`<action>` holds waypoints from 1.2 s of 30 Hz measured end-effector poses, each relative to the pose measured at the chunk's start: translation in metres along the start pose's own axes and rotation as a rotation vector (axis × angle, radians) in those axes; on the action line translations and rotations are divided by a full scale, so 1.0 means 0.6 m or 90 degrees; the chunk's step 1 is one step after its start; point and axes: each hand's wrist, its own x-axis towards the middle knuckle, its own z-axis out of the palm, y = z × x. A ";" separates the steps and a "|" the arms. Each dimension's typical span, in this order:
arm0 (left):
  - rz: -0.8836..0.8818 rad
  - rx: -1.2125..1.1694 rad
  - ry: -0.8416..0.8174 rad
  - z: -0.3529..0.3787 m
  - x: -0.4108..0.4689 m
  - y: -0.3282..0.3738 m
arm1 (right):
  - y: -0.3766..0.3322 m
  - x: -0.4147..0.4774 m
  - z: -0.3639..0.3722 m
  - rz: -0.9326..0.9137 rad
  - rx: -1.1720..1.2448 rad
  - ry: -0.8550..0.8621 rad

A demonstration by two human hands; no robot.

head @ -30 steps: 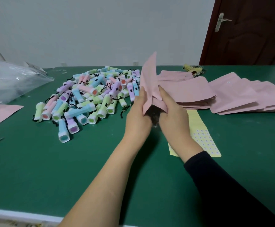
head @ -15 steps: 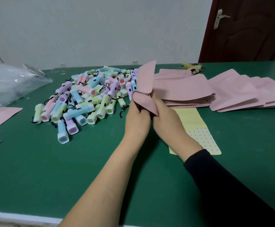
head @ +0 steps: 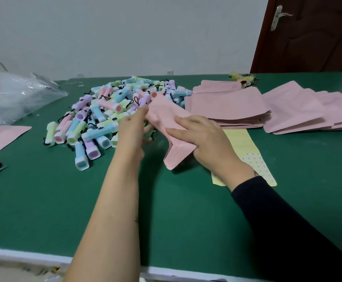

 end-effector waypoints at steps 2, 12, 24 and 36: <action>0.002 0.023 0.076 -0.020 0.013 0.008 | 0.005 -0.003 -0.003 -0.009 0.029 0.034; -0.117 -0.301 -0.264 -0.024 0.005 0.010 | 0.011 0.003 0.007 0.164 0.392 0.184; -0.192 -0.387 -0.647 0.071 -0.075 -0.024 | -0.013 0.004 0.012 0.199 0.288 0.178; -0.259 -0.378 -0.626 0.065 -0.061 -0.034 | -0.003 0.000 -0.002 0.289 0.129 0.272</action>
